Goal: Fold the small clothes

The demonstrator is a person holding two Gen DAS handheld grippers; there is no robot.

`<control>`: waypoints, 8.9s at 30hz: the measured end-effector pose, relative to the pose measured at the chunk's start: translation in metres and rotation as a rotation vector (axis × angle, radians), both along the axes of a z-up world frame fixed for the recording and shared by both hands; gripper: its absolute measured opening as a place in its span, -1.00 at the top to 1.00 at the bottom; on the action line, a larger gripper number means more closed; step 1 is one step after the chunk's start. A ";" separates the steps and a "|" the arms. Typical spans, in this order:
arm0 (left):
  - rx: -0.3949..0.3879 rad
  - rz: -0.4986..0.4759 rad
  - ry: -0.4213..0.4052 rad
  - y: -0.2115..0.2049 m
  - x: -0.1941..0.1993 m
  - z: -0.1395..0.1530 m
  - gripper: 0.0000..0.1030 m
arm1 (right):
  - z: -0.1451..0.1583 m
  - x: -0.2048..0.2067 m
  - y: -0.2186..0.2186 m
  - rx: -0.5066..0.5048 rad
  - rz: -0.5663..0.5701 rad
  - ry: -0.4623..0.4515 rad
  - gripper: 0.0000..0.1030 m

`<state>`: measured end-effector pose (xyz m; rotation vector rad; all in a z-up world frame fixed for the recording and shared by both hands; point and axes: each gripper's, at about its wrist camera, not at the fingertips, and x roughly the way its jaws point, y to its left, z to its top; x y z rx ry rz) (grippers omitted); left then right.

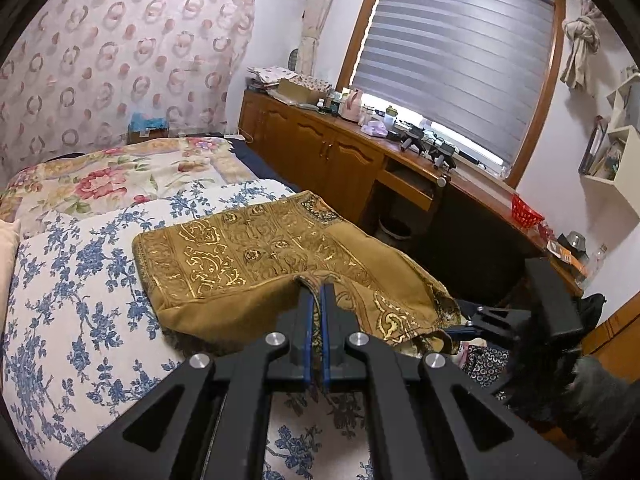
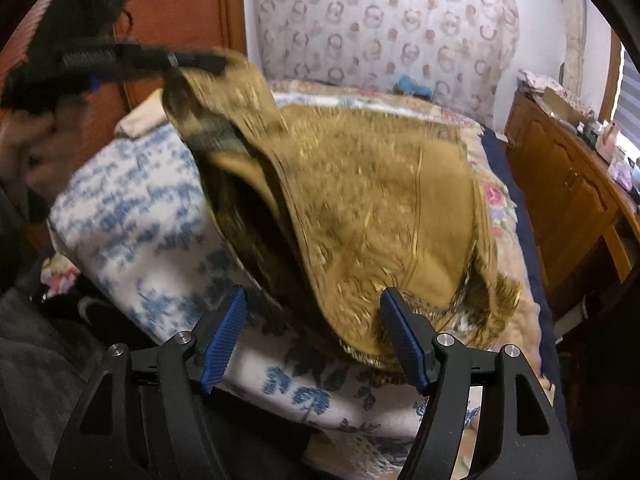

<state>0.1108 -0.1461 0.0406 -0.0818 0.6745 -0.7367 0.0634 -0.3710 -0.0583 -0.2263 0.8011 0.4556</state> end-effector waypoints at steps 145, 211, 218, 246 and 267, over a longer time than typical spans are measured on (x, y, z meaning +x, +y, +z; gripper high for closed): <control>0.033 0.158 -0.023 0.064 0.109 -0.002 0.90 | 0.083 0.197 -0.014 0.068 -0.052 -0.114 0.73; -0.051 0.876 0.046 0.381 0.032 -0.113 0.90 | 0.089 0.373 0.487 0.132 0.511 -0.174 0.28; -0.044 0.896 0.027 0.379 0.027 -0.109 0.87 | 0.063 0.353 0.479 0.053 0.596 -0.098 0.08; 0.303 0.838 0.150 0.395 0.140 -0.114 0.32 | 0.004 0.405 0.488 0.031 0.499 -0.034 0.05; 0.199 0.790 0.105 0.353 0.082 -0.107 0.32 | 0.012 0.341 0.457 0.107 0.569 -0.029 0.04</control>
